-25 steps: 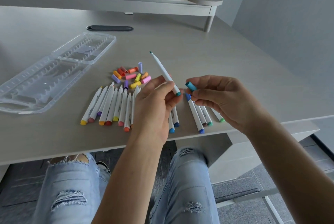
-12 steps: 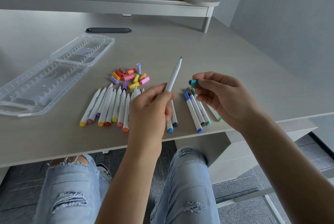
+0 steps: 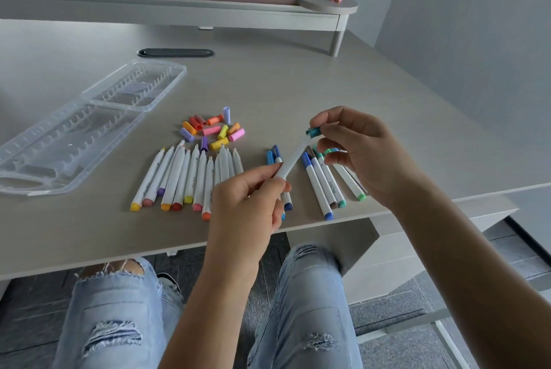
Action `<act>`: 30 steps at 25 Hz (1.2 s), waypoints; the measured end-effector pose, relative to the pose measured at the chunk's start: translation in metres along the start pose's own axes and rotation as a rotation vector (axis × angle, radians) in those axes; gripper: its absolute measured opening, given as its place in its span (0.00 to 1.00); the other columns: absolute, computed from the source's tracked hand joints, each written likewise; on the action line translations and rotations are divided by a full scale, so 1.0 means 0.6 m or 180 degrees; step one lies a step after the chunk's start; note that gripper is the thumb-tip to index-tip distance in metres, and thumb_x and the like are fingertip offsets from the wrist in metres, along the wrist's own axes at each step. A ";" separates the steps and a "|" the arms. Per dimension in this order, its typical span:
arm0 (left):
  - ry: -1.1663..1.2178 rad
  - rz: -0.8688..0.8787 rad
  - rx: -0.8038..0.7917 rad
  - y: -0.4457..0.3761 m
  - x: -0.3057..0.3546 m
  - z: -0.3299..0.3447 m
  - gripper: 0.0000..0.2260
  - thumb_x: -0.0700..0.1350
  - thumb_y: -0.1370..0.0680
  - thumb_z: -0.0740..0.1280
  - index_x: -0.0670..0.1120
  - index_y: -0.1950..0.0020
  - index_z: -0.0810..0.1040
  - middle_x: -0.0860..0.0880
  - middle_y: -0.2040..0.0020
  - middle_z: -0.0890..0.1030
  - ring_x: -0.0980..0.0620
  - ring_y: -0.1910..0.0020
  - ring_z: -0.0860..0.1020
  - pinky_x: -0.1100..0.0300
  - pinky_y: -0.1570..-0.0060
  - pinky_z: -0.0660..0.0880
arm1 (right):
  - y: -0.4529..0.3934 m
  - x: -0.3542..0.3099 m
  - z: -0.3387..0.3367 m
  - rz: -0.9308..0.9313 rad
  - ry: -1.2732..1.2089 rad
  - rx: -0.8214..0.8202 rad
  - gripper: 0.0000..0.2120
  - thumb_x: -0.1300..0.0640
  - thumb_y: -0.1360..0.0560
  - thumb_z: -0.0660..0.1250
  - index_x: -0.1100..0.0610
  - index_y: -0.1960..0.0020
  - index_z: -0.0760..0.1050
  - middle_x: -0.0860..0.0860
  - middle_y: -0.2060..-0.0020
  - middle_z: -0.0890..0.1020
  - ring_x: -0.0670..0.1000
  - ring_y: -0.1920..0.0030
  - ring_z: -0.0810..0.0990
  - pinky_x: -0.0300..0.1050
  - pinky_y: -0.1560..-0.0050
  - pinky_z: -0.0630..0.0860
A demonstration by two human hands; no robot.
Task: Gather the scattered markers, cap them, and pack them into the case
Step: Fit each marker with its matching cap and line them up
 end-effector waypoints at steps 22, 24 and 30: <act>0.0218 -0.0199 -0.0197 0.066 -0.037 0.009 0.08 0.40 0.17 0.64 0.42 0.41 0.81 0.41 0.59 0.85 0.46 0.72 0.75 0.57 0.74 0.71 | 0.028 0.013 0.059 -0.0121 0.0450 0.0090 0.10 0.62 0.19 0.67 0.53 0.40 0.81 0.62 0.55 0.84 0.50 0.65 0.73 0.46 0.64 0.71; -0.0059 -0.0067 -0.0130 0.072 -0.038 -0.004 0.07 0.42 0.17 0.65 0.44 0.46 0.83 0.43 0.59 0.85 0.46 0.71 0.77 0.55 0.73 0.74 | -0.005 0.012 0.051 -0.0181 0.1156 0.0379 0.09 0.58 0.19 0.67 0.50 0.41 0.81 0.54 0.61 0.84 0.48 0.67 0.75 0.45 0.64 0.72; -0.1219 0.1204 0.0531 0.078 -0.018 -0.031 0.05 0.45 0.19 0.67 0.50 0.48 0.83 0.54 0.56 0.84 0.55 0.55 0.82 0.57 0.55 0.80 | -0.044 0.024 0.085 -0.0562 0.3767 0.0320 0.18 0.51 0.18 0.63 0.46 0.28 0.75 0.51 0.43 0.83 0.56 0.43 0.80 0.48 0.54 0.75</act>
Point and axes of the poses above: each hand's wrist, its own y-axis away from the middle knuckle, its own z-axis out of the palm, x = y × z, the point moved 5 cm from there along -y, towards the middle knuckle
